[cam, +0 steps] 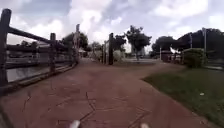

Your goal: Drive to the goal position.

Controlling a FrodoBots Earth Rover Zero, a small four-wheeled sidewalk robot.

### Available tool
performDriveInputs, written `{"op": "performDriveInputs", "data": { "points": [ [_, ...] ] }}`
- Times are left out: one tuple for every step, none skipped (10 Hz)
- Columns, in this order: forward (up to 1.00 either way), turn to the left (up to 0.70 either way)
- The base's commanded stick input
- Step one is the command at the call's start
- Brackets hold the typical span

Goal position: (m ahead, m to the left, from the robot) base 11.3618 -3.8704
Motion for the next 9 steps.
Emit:
{"op": "performDriveInputs", "data": {
  "points": [
    [0.7, 0.02],
    [0.7, 0.02],
    [0.7, 0.02],
    [0.7, 0.02],
    [0.7, 0.02],
    [0.7, 0.02],
    [0.7, 0.02],
    [0.7, 0.02],
    [0.7, 0.02]
  ]
}}
